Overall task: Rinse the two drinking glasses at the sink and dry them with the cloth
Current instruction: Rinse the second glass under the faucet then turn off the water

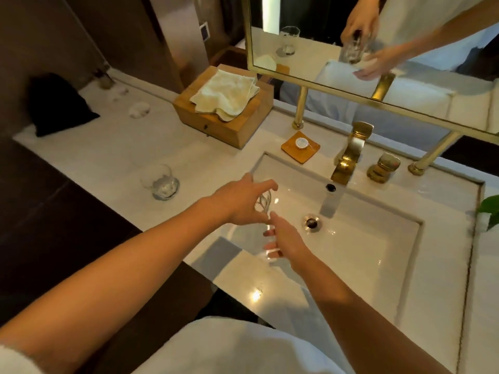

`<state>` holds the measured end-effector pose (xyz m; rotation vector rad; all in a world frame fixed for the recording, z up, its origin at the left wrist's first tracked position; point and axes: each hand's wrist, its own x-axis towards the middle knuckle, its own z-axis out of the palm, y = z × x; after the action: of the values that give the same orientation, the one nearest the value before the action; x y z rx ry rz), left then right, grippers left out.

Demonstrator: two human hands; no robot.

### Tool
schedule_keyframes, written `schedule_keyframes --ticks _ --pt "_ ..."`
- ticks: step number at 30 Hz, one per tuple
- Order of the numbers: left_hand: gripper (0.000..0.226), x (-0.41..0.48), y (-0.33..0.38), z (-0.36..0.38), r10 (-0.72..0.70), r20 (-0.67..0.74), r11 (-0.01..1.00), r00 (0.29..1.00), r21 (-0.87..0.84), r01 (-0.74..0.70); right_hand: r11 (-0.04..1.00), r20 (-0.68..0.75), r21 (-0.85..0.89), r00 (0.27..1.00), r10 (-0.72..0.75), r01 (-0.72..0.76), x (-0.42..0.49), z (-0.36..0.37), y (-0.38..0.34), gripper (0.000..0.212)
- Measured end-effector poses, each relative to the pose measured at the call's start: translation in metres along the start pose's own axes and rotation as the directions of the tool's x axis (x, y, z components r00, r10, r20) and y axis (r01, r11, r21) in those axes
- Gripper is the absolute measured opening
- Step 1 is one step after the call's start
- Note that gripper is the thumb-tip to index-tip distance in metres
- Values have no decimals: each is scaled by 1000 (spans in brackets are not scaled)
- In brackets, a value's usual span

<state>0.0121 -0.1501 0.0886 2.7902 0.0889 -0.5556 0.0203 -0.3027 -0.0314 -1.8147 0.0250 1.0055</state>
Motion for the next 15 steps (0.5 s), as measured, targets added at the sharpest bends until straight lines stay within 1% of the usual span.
schedule_keyframes --ticks 1,2,3,4,6,8,10,12,14,15 --pt "62 -1 -15 -9 -48 0 998 999 39 48 957 -10 -265 992 -126 119 -6 8 -8 54" --pt "59 -2 -30 -19 -96 -2 993 995 73 96 853 9 -468 966 -257 231 -8 17 -10 53" --pt "56 -2 -44 -30 -137 -10 985 991 109 137 723 71 -618 938 -340 308 -13 29 -14 58" --pt "56 -2 -57 -40 -170 -24 975 985 143 171 602 156 -706 912 -380 372 -15 40 -15 64" --pt "57 -1 -81 -56 -233 -46 952 971 194 238 437 276 -790 885 -374 431 -12 63 -11 68" --pt "59 3 -104 -66 -271 -56 934 961 226 276 370 332 -808 873 -357 459 -8 80 -1 67" --pt "57 12 -128 -72 -267 -68 926 961 259 275 367 319 -832 900 -297 416 -2 89 11 65" --pt "56 23 -148 -75 -270 -57 926 961 257 275 368 275 -860 929 -246 353 -1 94 21 64" --pt "56 34 -166 -78 -286 -30 932 958 222 286 353 253 -875 934 -250 332 -2 95 21 63" --pt "55 38 -173 -79 -289 -10 937 957 200 285 362 250 -871 934 -255 331 -2 95 20 63"
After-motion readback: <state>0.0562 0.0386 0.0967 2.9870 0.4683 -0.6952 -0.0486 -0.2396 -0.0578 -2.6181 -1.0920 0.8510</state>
